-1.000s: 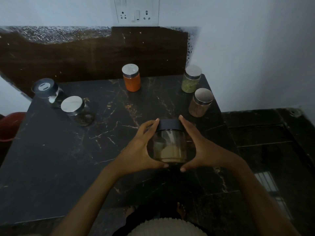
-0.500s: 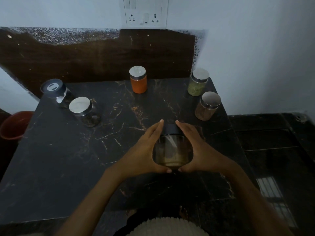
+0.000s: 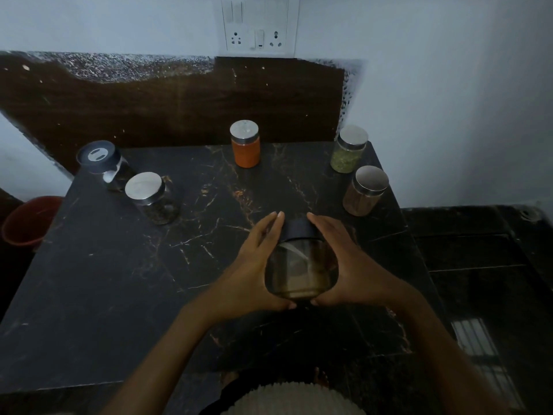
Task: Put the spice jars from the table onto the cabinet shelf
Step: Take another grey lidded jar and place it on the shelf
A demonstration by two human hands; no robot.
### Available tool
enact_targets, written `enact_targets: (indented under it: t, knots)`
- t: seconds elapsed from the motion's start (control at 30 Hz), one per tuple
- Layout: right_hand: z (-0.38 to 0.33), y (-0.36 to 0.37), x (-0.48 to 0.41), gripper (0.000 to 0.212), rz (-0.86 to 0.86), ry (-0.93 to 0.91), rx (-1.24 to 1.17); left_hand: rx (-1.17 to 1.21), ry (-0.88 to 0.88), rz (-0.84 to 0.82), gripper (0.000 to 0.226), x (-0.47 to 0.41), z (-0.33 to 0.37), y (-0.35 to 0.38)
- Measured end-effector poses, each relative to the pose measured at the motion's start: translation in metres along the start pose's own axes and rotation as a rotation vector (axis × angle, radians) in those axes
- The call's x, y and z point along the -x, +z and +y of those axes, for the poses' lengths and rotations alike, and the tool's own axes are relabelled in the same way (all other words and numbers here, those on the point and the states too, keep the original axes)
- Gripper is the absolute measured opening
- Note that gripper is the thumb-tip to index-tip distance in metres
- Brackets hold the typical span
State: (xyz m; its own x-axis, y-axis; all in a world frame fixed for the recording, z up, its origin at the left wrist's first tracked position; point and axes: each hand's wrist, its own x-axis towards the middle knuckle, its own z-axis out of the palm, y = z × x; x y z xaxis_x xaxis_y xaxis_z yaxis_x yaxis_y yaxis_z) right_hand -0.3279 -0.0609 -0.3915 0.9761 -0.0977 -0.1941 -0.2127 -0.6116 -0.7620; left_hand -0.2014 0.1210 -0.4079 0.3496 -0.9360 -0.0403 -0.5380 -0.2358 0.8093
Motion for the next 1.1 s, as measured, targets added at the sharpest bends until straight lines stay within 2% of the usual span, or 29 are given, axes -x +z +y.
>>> enact_targets:
  t: [0.07,0.17,0.27,0.37,0.53,0.67,0.77,0.9,1.1]
  knots:
    - [-0.003,0.003,-0.001,0.126,0.007,-0.015,-0.003,-0.018,0.004,0.019,0.13,0.0,0.002,0.002]
    - [0.0,0.0,0.002,0.129,-0.004,-0.008,-0.046,0.075,-0.015,0.062,0.126,0.004,0.002,0.0]
    - [0.004,-0.007,0.004,0.132,-0.076,0.046,-0.153,0.121,-0.02,0.103,0.122,0.01,0.002,-0.004]
    - [0.002,-0.008,0.003,0.13,-0.106,0.079,-0.209,0.196,-0.043,0.078,0.124,0.013,0.003,-0.007]
    - [-0.006,-0.005,-0.001,0.125,-0.016,0.012,-0.096,0.169,-0.06,0.018,0.133,0.015,0.006,-0.01]
    - [-0.01,-0.005,-0.002,0.126,0.007,-0.031,-0.076,0.097,-0.031,0.12,0.125,0.011,0.012,-0.01]
    - [-0.01,-0.01,-0.001,0.133,-0.041,-0.016,-0.173,0.16,-0.047,0.167,0.125,0.013,0.011,-0.012]
    - [-0.012,-0.01,0.0,0.131,-0.062,0.008,-0.245,0.306,-0.096,0.095,0.136,0.017,0.01,-0.015]
    - [-0.016,0.001,-0.004,0.126,0.026,-0.057,-0.095,0.155,-0.043,0.082,0.128,0.011,0.015,-0.016]
